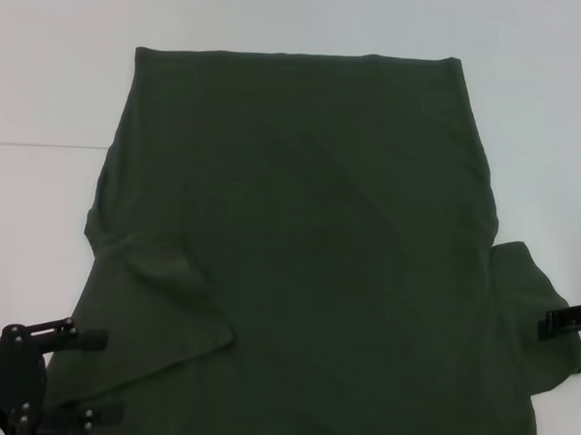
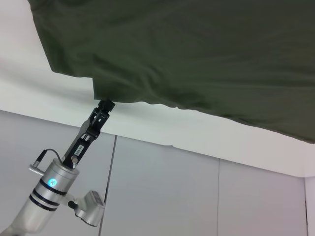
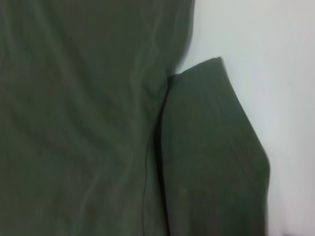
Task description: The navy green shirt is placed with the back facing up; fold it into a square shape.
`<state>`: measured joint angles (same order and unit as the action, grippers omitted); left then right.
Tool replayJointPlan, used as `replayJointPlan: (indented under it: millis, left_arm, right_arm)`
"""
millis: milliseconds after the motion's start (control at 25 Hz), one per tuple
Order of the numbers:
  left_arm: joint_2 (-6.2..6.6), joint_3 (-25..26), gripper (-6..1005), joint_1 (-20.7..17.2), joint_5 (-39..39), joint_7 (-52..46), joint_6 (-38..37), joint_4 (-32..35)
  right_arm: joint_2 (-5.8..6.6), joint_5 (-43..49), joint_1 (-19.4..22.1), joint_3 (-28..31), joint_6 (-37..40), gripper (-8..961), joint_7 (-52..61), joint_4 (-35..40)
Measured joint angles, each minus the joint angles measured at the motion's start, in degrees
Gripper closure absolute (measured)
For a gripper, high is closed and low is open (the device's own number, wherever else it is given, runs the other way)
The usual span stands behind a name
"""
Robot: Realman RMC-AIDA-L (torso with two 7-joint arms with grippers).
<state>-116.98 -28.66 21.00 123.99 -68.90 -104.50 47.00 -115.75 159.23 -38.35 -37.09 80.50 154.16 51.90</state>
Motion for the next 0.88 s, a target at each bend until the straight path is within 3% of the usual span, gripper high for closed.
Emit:
replayJointPlan:
  millis: [880]
  left_arm:
    - [0.00,0.6,112,0.1,-0.1,0.7,0.2,-0.3]
  right_arm:
    - [0.01,0.3,-0.1,-0.9,-2.1,75,0.2,-2.0]
